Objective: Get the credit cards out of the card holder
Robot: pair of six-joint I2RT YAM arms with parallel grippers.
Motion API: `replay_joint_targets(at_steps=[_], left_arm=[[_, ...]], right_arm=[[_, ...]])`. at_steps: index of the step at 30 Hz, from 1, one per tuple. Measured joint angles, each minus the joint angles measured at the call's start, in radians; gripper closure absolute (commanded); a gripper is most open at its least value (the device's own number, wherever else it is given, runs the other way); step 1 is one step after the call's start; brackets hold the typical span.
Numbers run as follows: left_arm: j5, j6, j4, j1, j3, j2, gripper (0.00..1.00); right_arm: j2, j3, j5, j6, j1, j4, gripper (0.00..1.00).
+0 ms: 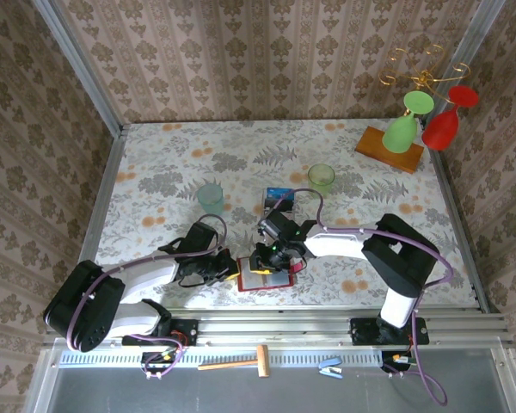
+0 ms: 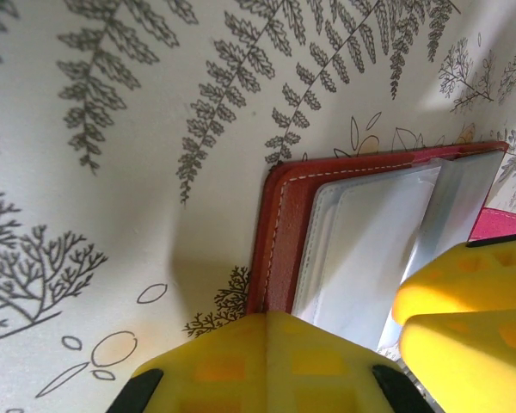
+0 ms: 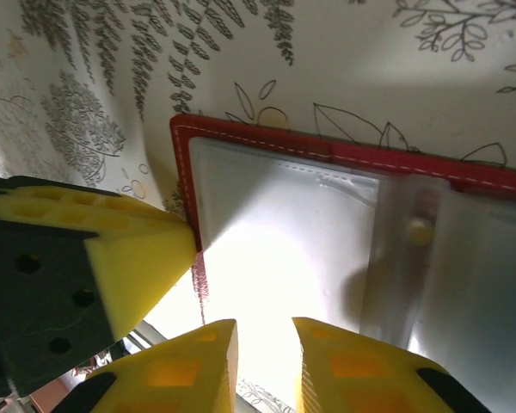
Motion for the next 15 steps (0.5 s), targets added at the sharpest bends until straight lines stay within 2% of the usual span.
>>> replay_joint_targets(at_steps=[15], left_arm=[[0.008,0.001,0.011,0.002,0.0,0.014,0.97]], right_arm=[[0.014,0.021,0.018,-0.021,0.001,-0.062,0.73]])
